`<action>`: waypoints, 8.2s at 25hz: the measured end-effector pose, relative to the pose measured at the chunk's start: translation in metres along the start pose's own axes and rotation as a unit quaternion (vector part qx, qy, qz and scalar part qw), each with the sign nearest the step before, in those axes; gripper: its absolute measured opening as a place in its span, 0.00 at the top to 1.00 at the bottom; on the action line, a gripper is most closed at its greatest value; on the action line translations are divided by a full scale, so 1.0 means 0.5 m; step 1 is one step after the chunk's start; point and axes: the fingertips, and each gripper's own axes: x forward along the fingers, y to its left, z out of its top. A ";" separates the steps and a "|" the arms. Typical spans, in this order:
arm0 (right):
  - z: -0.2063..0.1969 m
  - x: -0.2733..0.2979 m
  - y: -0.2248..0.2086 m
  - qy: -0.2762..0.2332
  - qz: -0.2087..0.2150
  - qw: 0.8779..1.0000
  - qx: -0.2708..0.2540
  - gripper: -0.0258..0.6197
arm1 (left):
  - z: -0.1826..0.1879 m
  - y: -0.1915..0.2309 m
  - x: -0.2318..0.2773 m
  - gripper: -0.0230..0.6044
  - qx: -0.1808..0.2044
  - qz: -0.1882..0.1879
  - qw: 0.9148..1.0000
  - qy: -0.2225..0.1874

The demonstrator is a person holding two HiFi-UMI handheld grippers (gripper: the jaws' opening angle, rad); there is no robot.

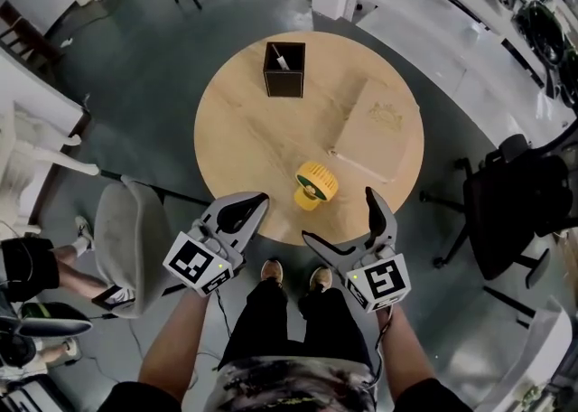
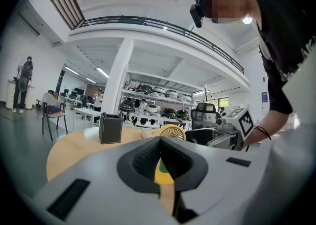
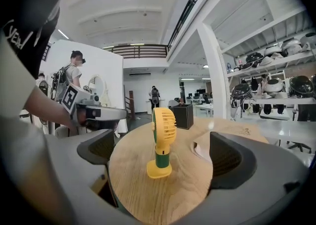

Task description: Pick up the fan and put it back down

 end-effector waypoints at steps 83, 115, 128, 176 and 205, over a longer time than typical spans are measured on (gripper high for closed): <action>0.403 -0.096 -0.008 -0.033 -0.053 0.997 -0.054 0.68 | 0.367 -0.047 -0.022 0.94 -0.032 0.009 0.999 -0.015; 0.538 -0.179 0.057 -0.054 -0.066 0.995 -0.055 0.68 | 0.508 -0.121 -0.075 0.94 -0.012 -0.025 0.999 -0.036; 0.540 -0.170 0.049 -0.053 -0.064 0.995 -0.055 0.68 | 0.504 -0.111 -0.066 0.94 -0.016 -0.022 0.999 -0.034; 0.382 -0.071 0.013 -0.035 -0.039 0.998 -0.037 0.68 | 0.373 -0.029 -0.028 0.94 -0.009 -0.010 0.999 -0.049; 0.002 0.078 -0.052 -0.013 -0.047 0.998 -0.025 0.68 | 0.011 0.020 0.049 0.94 -0.009 -0.019 0.999 -0.024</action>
